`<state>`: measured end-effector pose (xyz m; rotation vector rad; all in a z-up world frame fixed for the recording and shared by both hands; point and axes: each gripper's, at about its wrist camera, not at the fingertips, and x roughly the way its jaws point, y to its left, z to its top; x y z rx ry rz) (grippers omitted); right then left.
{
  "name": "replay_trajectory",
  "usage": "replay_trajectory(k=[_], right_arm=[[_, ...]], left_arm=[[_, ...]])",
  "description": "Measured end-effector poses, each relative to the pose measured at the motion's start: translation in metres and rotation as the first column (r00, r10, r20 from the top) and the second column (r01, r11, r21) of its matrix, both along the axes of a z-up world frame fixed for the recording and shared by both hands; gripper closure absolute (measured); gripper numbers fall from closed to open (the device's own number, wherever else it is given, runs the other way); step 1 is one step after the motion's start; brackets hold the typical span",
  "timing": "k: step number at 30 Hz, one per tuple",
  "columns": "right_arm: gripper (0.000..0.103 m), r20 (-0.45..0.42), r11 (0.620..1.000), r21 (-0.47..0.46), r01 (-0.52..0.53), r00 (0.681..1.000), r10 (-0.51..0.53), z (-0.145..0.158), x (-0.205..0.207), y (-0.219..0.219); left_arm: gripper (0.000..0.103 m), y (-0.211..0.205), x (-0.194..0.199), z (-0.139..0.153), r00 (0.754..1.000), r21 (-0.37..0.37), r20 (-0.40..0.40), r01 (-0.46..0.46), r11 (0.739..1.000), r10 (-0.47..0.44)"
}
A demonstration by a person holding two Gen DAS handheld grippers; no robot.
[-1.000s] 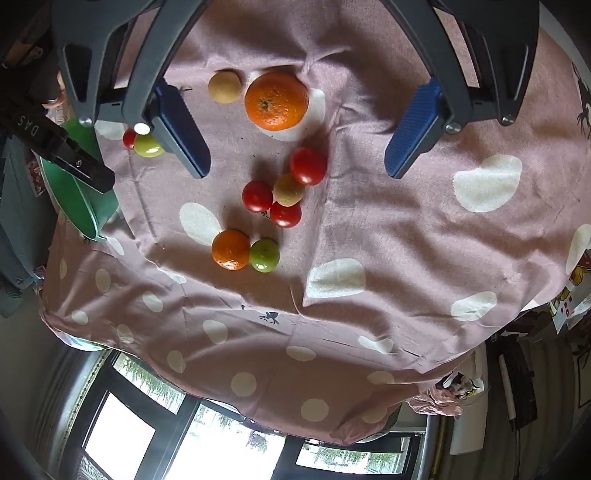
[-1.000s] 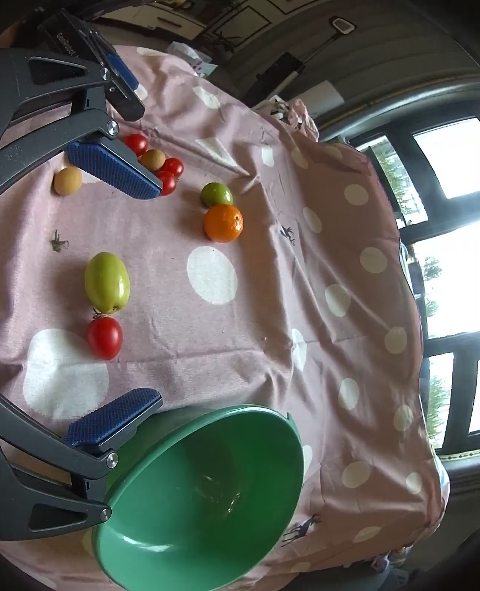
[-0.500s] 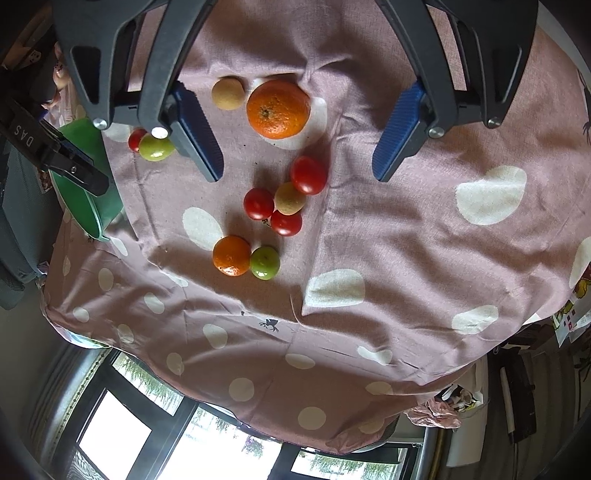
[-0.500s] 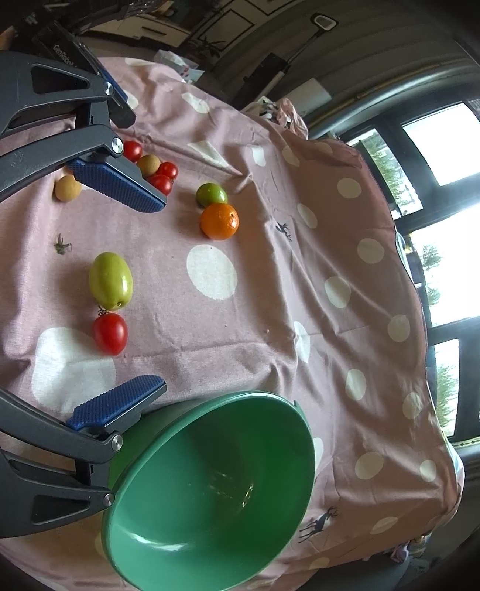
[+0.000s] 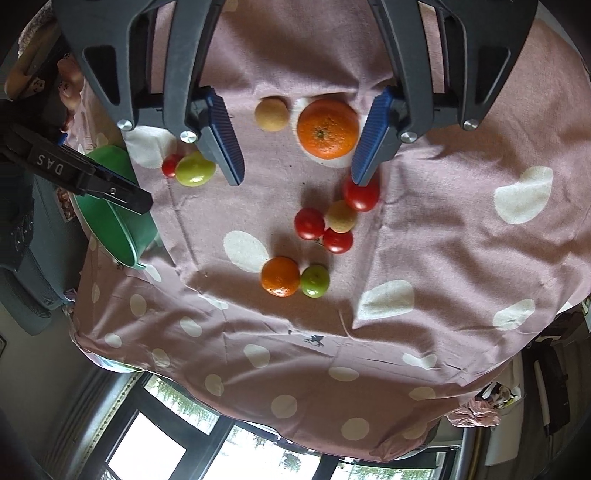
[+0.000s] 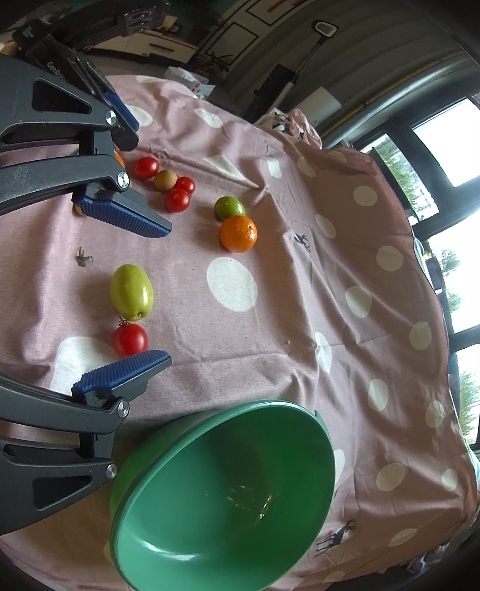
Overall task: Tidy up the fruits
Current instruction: 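Move the right gripper to the yellow-green oval fruit and close on it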
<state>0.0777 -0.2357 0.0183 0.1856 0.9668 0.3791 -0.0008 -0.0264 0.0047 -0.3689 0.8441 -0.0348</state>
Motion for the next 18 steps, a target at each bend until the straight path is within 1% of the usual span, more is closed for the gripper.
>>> replay_trajectory(k=[1,3,4,6,10,11,13,18], right_arm=[[0.042,0.004,1.000,0.012,-0.006,1.000,0.006,-0.001,0.001,0.000],[0.043,-0.011,1.000,0.028,-0.011,1.000,0.011,-0.006,0.004,0.001],[0.043,-0.030,0.999,0.032,-0.013,0.999,0.014,-0.008,0.006,0.000],[0.044,-0.062,0.998,0.056,-0.024,0.998,0.027,-0.012,0.011,-0.001],[0.054,-0.109,0.995,0.097,-0.039,0.993,0.050,-0.019,0.020,-0.002],[0.055,-0.121,0.994,0.098,-0.043,0.991,0.055,-0.022,0.022,-0.001],[0.060,-0.137,0.994,0.096,-0.051,0.989,0.064,-0.026,0.025,0.000],[0.060,-0.162,0.997,0.058,-0.055,0.985,0.064,-0.034,0.033,0.003]], left_arm=[[0.047,-0.006,0.002,0.000,1.000,-0.003,0.000,0.019,1.000,-0.019],[0.048,-0.016,0.007,-0.002,0.998,-0.024,-0.027,0.054,0.998,-0.054],[0.048,-0.022,0.010,-0.004,0.997,-0.039,-0.020,0.071,0.997,-0.072],[0.049,-0.033,0.016,-0.006,0.994,-0.061,-0.030,0.099,0.993,-0.101],[0.053,-0.051,0.031,-0.011,0.986,-0.112,-0.050,0.153,0.982,-0.159],[0.055,-0.055,0.034,-0.013,0.984,-0.128,-0.057,0.162,0.979,-0.170],[0.055,-0.063,0.039,-0.017,0.979,-0.134,-0.071,0.183,0.974,-0.193],[0.056,-0.074,0.051,-0.030,0.969,-0.158,-0.115,0.201,0.967,-0.220]])
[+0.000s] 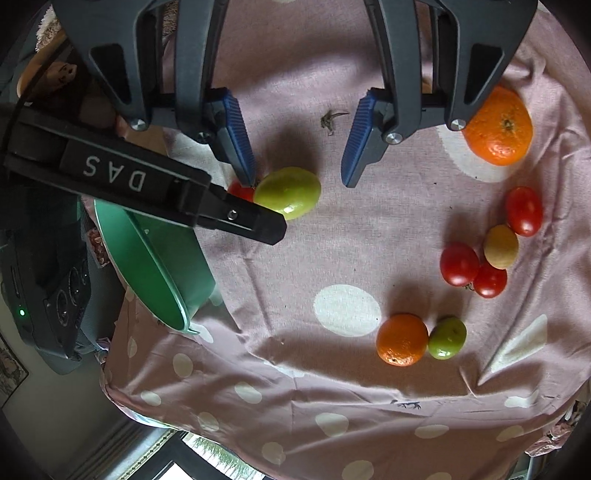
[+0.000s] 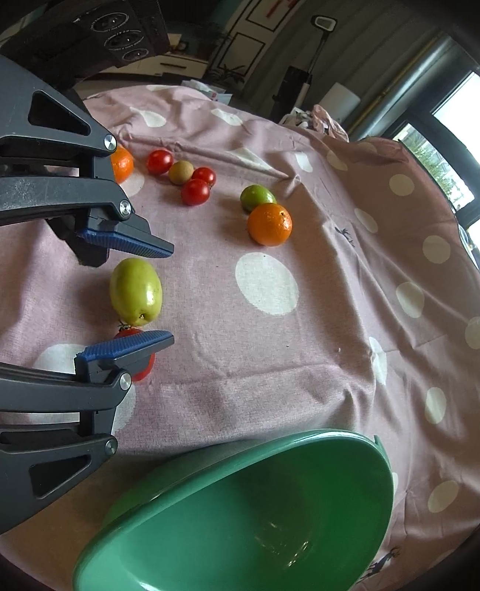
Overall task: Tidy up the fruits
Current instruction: 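Move the right gripper to the yellow-green oval fruit and close on it, then lift the yellow-green fruit with the right gripper and carry it over the green bowl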
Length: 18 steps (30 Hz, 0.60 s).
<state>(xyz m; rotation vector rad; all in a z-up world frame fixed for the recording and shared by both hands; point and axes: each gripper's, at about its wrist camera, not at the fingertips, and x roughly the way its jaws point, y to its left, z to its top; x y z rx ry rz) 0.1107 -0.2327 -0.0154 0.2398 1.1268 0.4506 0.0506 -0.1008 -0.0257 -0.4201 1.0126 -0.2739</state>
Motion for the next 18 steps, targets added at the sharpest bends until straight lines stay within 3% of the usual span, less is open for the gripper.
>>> replay_trajectory(k=[9,14,18], right_arm=[[0.062,-0.017,0.999,-0.007,-0.042,0.999,0.042,-0.006,0.002,0.006],[0.063,-0.022,0.999,-0.025,-0.046,0.999,0.046,-0.010,0.003,0.010],[0.063,-0.022,0.998,-0.028,-0.048,0.999,0.047,-0.012,0.003,0.011]], left_arm=[[0.056,-0.003,0.007,-0.011,1.000,-0.004,-0.015,-0.005,1.000,0.005],[0.065,-0.003,0.009,-0.012,1.000,-0.038,-0.008,0.006,0.999,-0.006],[0.064,-0.005,0.007,-0.010,1.000,-0.020,0.005,0.010,1.000,-0.010]])
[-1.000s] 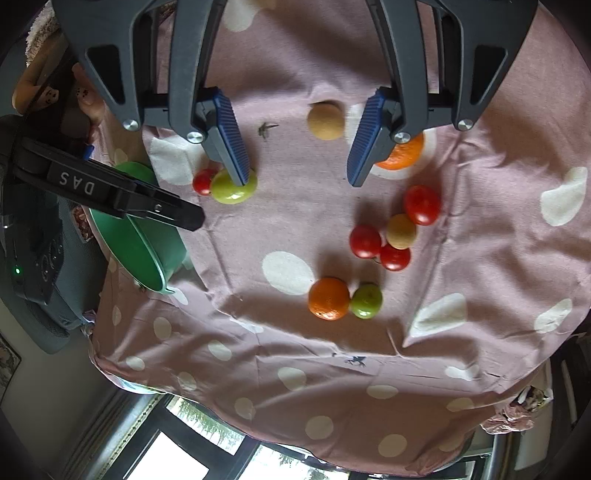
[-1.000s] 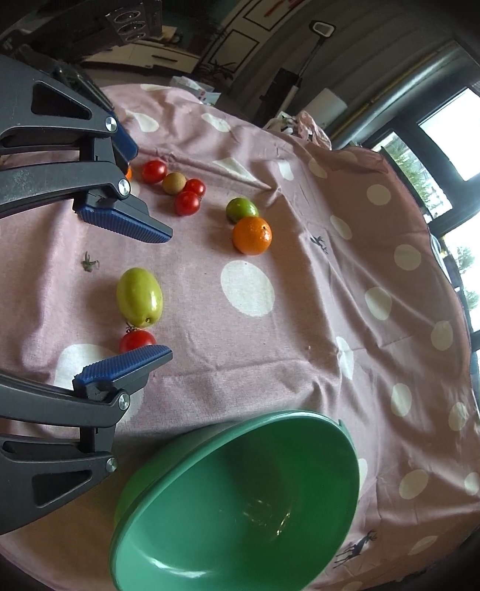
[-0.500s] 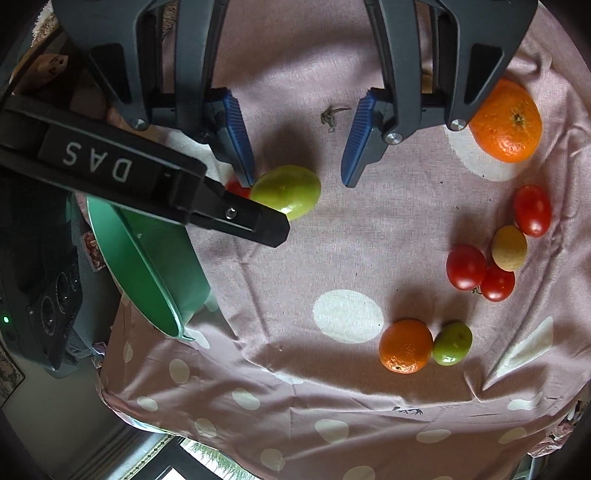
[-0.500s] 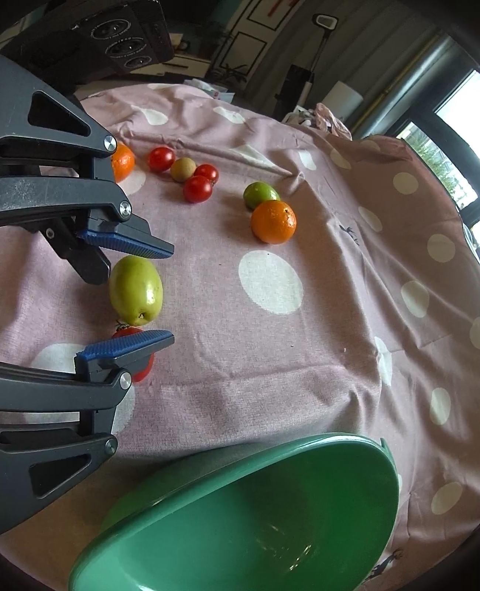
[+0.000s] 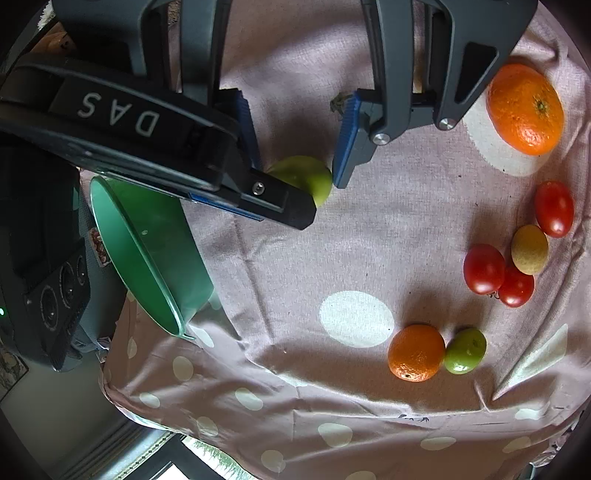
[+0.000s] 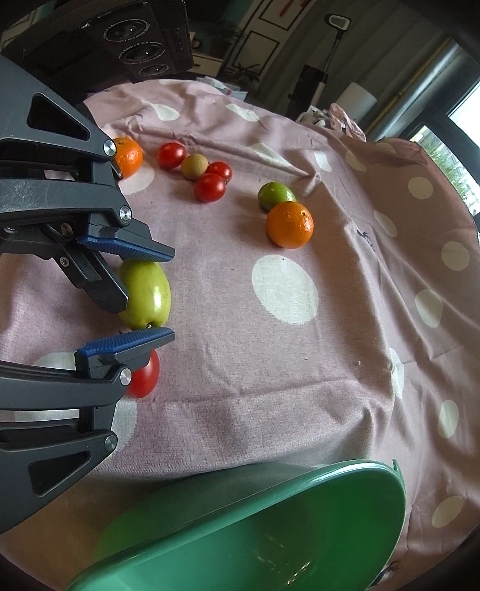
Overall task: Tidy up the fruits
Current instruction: 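Lift the yellow-green fruit with the right gripper and carry it over the green bowl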
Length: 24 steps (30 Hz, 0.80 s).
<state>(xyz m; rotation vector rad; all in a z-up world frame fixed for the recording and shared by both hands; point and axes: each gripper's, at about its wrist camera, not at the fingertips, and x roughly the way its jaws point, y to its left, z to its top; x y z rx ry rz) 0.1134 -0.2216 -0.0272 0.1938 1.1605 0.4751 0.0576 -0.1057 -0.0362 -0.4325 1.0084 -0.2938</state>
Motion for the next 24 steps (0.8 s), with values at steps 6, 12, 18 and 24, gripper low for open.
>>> replay_trajectory(k=[6,12,18,24], right_arm=[[0.063,0.000,1.000,0.018,-0.004,1.000,0.004,0.001,-0.002,0.000],[0.063,0.052,0.999,0.028,-0.020,0.998,0.018,0.016,-0.011,0.001],[0.063,0.109,0.998,0.058,-0.027,0.994,0.021,0.036,-0.020,-0.001],[0.063,0.180,0.997,0.075,-0.027,0.984,0.013,0.059,-0.029,-0.010]], left_arm=[[0.064,-0.002,-0.005,0.006,1.000,0.052,0.025,-0.012,0.999,0.011],[0.064,-0.003,-0.014,0.021,0.997,0.082,0.073,-0.022,0.996,0.016],[0.064,-0.009,-0.019,0.044,0.991,0.113,0.136,-0.026,0.993,0.011],[0.064,-0.022,-0.024,0.066,0.980,0.144,0.198,-0.021,0.989,-0.008]])
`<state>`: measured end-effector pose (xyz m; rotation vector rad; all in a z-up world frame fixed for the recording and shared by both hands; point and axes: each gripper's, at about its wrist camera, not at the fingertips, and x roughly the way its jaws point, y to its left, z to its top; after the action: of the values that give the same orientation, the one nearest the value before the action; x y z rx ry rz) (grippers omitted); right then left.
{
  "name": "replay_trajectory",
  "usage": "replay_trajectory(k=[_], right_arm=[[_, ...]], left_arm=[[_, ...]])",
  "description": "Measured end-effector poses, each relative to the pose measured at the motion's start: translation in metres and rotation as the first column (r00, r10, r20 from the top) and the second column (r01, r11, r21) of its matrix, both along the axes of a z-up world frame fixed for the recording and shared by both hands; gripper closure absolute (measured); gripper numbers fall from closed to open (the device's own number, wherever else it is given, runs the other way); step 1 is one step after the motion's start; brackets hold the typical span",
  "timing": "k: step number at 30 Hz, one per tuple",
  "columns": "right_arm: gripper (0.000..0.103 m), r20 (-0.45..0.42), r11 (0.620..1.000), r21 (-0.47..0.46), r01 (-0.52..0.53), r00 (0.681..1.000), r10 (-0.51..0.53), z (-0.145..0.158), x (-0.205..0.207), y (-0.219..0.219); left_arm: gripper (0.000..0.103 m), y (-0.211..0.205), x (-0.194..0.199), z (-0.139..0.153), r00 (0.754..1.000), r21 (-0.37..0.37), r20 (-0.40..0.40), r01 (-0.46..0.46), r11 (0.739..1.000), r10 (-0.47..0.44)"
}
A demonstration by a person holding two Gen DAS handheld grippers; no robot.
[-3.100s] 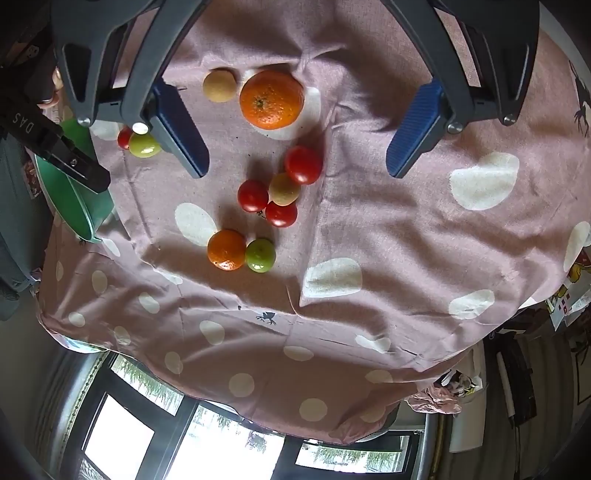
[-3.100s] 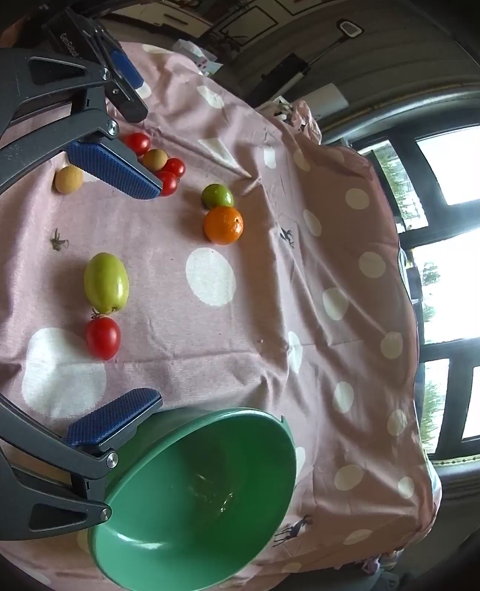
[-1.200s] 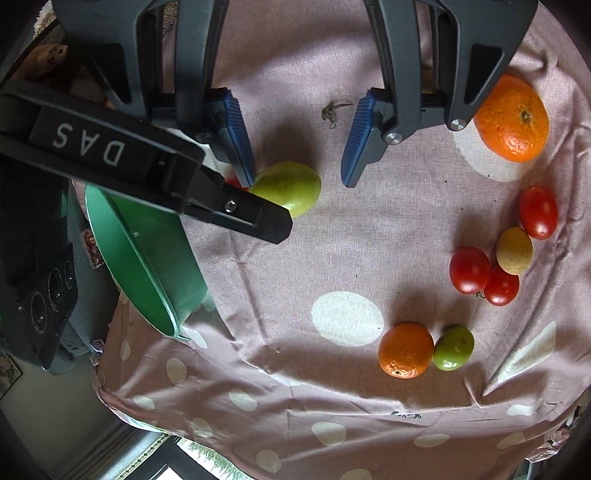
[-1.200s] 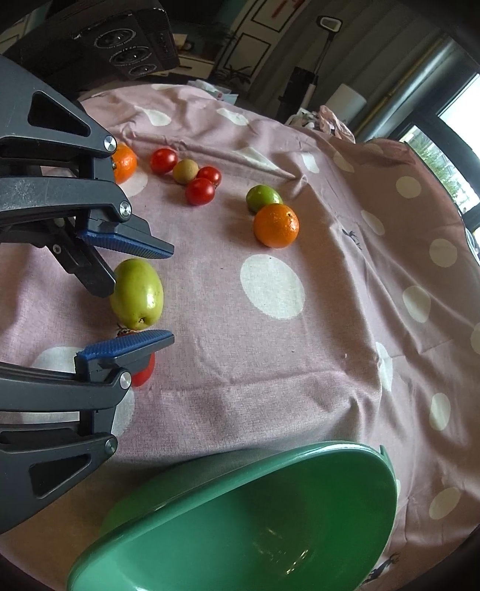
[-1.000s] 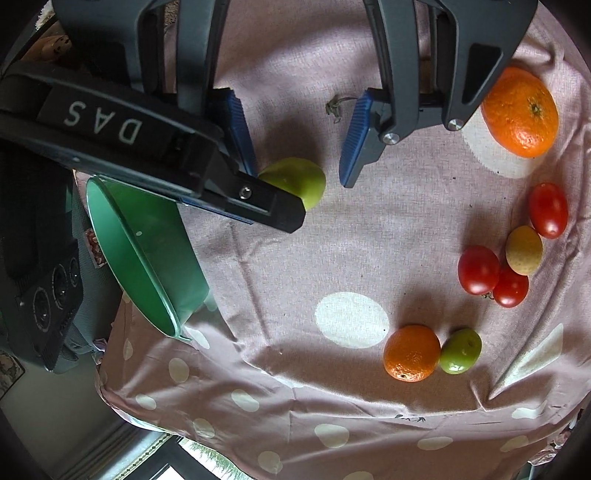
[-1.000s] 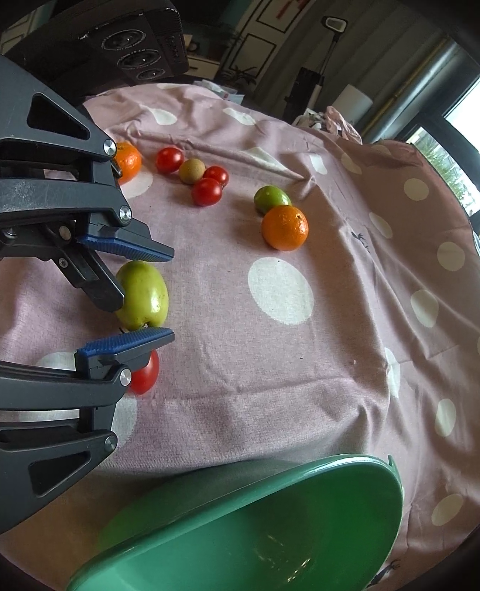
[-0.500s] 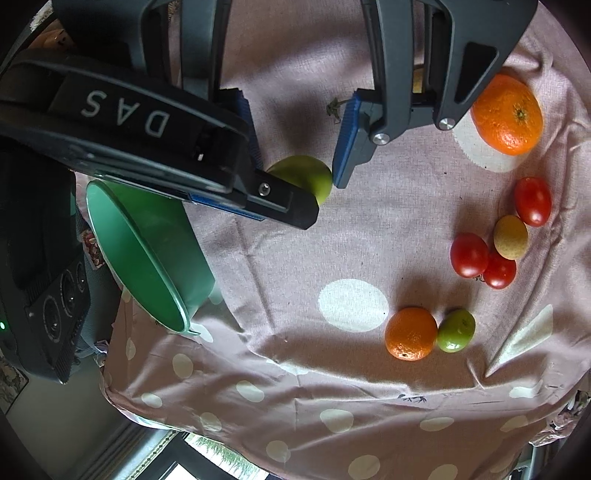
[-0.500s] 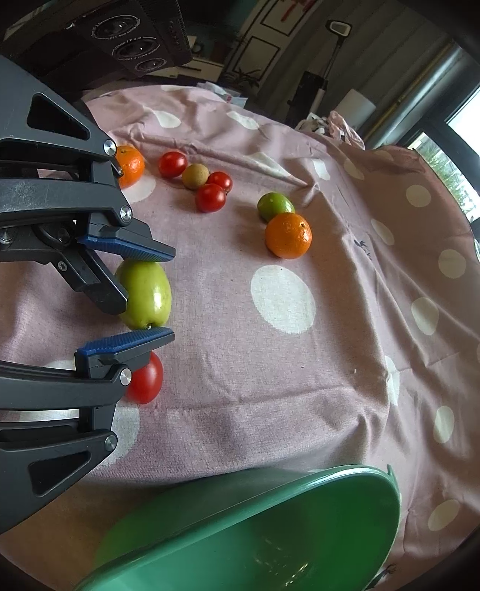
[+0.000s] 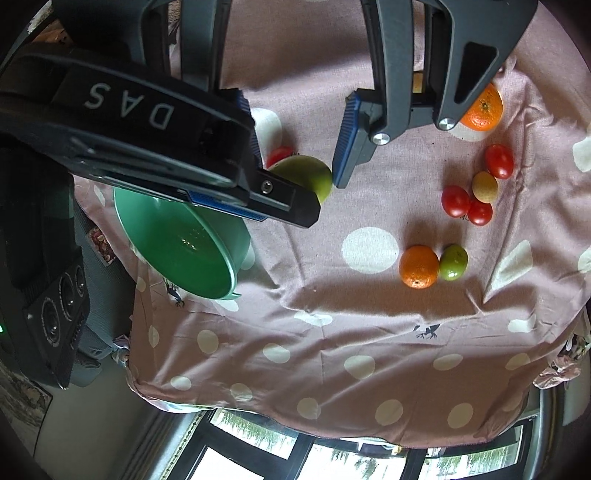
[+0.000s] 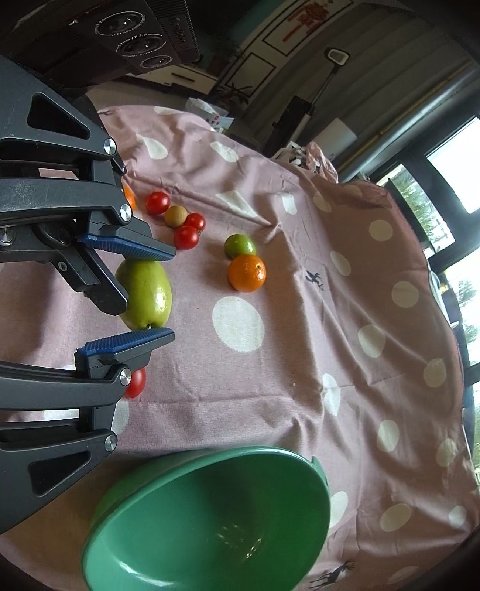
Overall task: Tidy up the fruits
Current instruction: 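Lift the yellow-green fruit with the right gripper and carry it over the green bowl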
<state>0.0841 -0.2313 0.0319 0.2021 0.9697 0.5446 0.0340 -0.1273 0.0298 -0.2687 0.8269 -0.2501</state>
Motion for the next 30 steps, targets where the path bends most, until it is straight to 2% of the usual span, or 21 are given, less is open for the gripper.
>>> replay_trajectory(k=[17,30], right_arm=[[0.063,0.129,0.996,0.042,0.075,0.988,-0.080,0.039,-0.014,-0.041],[0.063,0.140,0.979,0.080,0.189,0.970,-0.198,0.046,-0.013,-0.088]], left_arm=[[0.064,-0.046,-0.001,0.035,0.993,0.048,0.097,0.068,0.996,-0.073],[0.064,-0.092,0.017,0.042,0.979,0.072,0.107,0.167,0.983,-0.174]])
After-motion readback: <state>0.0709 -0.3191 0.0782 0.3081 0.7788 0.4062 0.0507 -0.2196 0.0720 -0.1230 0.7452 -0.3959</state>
